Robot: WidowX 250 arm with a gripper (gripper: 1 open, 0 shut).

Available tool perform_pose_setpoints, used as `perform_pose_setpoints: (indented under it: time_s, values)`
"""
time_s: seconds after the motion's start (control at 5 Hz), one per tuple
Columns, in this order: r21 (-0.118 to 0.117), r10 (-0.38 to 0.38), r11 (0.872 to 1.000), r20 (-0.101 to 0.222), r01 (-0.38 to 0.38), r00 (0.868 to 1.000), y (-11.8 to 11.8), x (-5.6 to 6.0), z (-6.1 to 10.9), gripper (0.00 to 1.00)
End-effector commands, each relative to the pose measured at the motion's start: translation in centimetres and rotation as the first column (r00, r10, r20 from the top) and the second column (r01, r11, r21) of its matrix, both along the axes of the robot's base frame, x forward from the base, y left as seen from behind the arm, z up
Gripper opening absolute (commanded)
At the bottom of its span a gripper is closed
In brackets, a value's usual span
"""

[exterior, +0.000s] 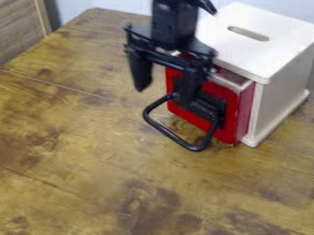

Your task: Close the drawer

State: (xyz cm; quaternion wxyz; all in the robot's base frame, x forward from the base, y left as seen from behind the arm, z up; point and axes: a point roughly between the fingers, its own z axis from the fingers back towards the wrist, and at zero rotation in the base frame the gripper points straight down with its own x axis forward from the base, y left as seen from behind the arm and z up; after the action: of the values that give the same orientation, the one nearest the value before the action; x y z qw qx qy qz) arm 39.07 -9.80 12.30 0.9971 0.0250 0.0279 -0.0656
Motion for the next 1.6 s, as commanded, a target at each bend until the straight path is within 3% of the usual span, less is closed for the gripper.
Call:
perform_pose_setpoints:
  time_s: [0.0,0.2,0.4,0.6,0.8,1.2,1.4]
  values:
    - [-0.020,-0.006,1.000,0.090,0.008,0.996,-3.5,0.7,1.8,1.00]
    - [-0.030,0.023,0.999,0.084,-0.020,0.996,-4.1,0.9,0.6,1.00]
    - [-0.035,-0.009,0.999,0.070,0.012,0.998,-3.7,0.3,-0.8,1.00]
    - [-0.063,-0.043,0.997,0.070,0.048,0.997,-3.4,0.6,-2.6,1.00]
    - [-0.070,-0.069,0.995,0.069,0.074,0.995,-2.8,1.1,-3.6,1.00]
    - [-0.076,-0.042,0.996,0.067,0.047,0.997,-1.4,2.7,-2.2,1.00]
    - [-0.083,-0.020,0.996,0.067,0.026,0.998,0.2,3.3,-3.4,1.00]
